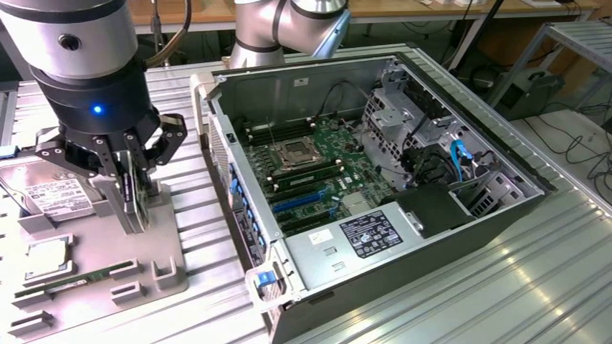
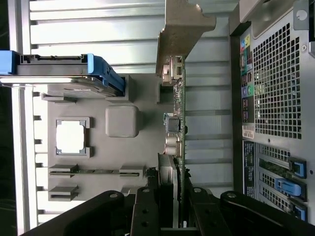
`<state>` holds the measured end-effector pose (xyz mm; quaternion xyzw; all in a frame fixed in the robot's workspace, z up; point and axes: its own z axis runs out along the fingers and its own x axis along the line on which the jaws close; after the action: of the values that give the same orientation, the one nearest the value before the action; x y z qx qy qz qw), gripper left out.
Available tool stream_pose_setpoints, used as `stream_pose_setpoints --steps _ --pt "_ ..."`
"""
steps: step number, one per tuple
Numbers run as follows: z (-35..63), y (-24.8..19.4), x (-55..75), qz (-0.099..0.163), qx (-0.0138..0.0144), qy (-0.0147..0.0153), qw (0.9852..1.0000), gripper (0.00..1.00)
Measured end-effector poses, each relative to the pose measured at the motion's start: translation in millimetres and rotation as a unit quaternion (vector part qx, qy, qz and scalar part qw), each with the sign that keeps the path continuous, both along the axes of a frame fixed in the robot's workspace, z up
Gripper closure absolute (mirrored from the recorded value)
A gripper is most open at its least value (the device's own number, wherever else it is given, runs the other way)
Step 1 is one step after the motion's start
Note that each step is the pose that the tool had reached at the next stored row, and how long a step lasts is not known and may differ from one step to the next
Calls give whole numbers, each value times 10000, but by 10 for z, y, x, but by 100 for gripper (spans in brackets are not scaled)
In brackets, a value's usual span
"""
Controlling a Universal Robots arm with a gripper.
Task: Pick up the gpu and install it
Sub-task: 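Pick up the gpu and move the gpu toward the slot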
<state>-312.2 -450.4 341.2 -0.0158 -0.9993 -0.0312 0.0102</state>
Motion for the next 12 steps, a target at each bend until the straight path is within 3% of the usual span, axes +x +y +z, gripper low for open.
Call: stream_pose_setpoints --steps 12 --pt "199 0 0 0 0 1 10000 72"
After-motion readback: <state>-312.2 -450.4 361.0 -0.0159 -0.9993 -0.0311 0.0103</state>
